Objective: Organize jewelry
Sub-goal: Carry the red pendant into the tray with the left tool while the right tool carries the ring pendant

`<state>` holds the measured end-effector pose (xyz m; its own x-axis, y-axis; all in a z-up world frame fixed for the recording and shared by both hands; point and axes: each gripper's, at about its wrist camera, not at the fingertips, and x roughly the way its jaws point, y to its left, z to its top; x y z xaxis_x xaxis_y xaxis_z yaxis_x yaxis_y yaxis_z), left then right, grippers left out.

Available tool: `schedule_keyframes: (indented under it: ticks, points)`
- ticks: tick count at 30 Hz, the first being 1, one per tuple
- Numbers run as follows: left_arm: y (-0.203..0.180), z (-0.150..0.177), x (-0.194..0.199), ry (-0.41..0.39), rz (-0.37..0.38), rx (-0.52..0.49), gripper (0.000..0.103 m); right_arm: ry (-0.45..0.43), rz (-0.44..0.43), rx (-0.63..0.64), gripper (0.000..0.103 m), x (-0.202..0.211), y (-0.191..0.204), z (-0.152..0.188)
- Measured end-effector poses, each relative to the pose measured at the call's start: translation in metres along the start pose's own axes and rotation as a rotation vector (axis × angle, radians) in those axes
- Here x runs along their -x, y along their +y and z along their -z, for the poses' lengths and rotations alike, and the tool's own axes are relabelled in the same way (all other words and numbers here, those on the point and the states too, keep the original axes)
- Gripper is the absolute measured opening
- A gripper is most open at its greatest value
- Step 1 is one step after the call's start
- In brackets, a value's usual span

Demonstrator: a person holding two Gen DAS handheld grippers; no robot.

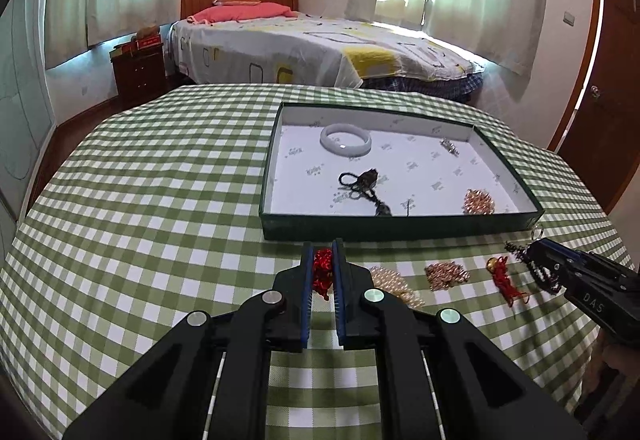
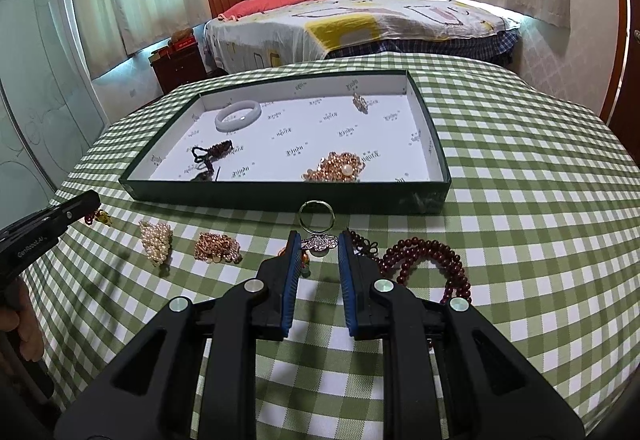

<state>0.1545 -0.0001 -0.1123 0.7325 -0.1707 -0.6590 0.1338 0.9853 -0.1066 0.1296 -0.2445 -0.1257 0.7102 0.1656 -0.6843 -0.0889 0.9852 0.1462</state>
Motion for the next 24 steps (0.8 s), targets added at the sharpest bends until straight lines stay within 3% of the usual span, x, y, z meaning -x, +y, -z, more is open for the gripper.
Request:
schedule_keyframes:
  ticks: [6, 15, 24]
  points:
    - [-0.010, -0.015, 0.003, -0.030, 0.029, -0.010, 0.010, -0.029, -0.008, -0.007, 0.019, 0.008, 0.000, -0.012]
    - [-0.036, -0.055, -0.010, -0.099, 0.097, -0.029, 0.010, -0.091, -0.010, -0.012, 0.019, 0.001, -0.010, -0.058]
    - [-0.069, -0.106, -0.073, -0.103, 0.142, -0.049, 0.010, -0.096, 0.011, 0.004, 0.019, -0.046, -0.022, -0.110]
